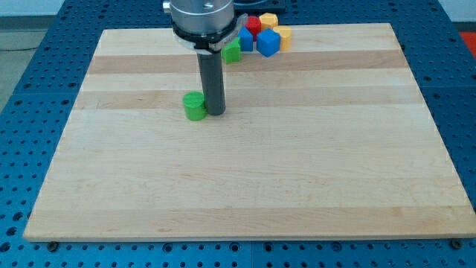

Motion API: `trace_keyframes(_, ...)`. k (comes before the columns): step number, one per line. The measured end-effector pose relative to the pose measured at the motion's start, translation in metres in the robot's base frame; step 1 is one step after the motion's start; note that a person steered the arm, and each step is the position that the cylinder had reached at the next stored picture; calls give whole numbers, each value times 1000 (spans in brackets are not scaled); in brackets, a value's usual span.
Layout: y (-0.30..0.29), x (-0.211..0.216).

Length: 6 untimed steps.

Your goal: Move the green circle to the left center of the board

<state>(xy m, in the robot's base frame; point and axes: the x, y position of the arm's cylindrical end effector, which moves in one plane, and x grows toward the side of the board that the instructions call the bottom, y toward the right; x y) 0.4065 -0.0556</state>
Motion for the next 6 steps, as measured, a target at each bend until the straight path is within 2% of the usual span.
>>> trace_keyframes(1, -7, -19)
trace_keyframes(2, -31, -21)
trace_keyframes(3, -42, -21)
trace_keyframes(5, -22, -12)
trace_keyframes(6, -36, -9)
